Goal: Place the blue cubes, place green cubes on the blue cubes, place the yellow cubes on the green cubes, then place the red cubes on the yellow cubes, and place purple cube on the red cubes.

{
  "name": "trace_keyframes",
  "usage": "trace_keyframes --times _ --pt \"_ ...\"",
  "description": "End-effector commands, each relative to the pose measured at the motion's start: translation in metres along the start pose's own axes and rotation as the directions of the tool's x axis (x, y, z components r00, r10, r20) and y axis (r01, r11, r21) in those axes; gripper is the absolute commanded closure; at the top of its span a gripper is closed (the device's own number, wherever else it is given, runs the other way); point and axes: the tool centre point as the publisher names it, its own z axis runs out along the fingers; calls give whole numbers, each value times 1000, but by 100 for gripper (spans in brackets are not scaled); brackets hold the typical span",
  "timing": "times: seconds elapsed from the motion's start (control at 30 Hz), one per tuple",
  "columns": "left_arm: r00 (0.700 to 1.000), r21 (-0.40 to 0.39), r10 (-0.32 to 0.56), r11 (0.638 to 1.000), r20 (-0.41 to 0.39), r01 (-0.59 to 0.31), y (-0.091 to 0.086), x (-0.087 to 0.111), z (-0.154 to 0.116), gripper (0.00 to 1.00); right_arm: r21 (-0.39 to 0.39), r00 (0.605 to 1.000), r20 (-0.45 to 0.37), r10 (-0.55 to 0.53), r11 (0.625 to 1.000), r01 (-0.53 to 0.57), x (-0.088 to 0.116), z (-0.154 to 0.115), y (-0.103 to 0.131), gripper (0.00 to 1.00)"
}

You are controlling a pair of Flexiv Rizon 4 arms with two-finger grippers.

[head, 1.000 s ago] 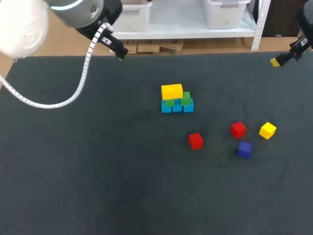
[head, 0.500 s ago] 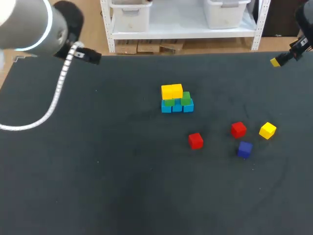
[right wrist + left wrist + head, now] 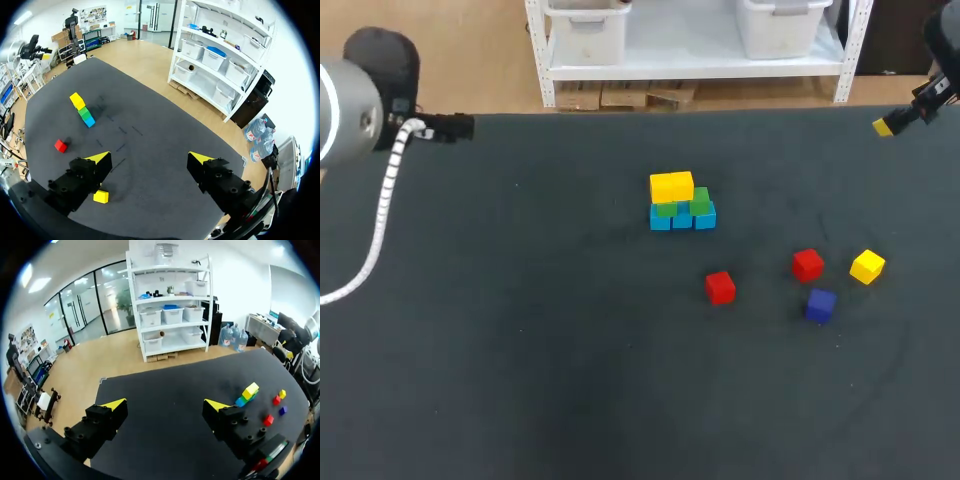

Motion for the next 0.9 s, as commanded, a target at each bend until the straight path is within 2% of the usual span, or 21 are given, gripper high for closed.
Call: trace_keyframes --times 0.03,0.17,0.47,0.63,0.9 --pt "996 12 -13 1000 86 12 5 7 0 0 -4 1000 0 0 1000 0 -1 1 -1 0" --pt "996 27 -37 999 81 35 11 9 2 0 -4 1000 0 0 1000 0 -1 1 -1 0" --pt "998 45 -30 999 59 27 11 7 -2 0 -4 1000 0 0 1000 0 -1 1 -1 0" --pt "999 16 -48 999 10 48 15 8 -2 0 -4 1000 0 0 1000 0 -1 1 -1 0" --pt "998 31 -62 998 20 61 12 10 -1 0 -4 1000 0 0 1000 0 -1 1 -1 0"
